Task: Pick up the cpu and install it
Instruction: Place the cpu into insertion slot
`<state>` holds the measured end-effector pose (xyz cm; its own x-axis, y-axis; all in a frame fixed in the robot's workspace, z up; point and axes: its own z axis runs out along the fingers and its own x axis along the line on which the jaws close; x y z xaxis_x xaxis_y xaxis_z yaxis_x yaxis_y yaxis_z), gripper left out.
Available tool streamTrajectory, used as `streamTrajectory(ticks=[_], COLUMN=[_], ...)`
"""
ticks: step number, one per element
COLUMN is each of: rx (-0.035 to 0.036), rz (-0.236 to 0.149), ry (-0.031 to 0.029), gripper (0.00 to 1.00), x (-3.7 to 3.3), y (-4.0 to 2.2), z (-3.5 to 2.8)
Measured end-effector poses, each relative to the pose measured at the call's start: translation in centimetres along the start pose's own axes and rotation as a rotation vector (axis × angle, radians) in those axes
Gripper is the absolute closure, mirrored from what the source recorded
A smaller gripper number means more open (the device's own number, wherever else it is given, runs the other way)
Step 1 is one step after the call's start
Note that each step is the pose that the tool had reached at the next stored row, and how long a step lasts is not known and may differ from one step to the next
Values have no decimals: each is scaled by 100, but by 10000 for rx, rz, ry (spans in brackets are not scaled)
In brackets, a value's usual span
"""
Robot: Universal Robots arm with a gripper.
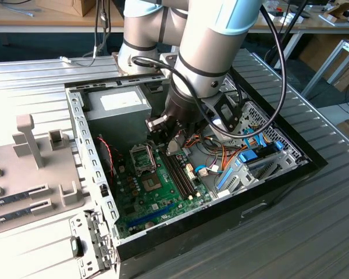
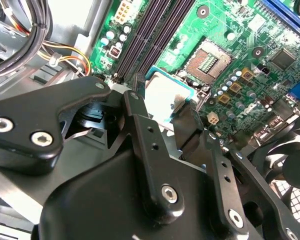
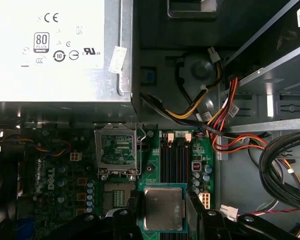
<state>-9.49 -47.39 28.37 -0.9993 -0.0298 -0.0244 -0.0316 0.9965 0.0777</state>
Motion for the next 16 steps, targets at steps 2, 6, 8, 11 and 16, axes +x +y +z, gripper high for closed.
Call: streamTrajectory(ticks=[2,6,8,11,16], rx=[0,1,0,0,0], rz=[2,-1,0,1,1], ry=[0,0,0,0,0], gripper=[53,53,53,53,53], x=[8,47,51,54,57], y=[0,-2,-4,-10,-18], z=[3,17,26,41,58])
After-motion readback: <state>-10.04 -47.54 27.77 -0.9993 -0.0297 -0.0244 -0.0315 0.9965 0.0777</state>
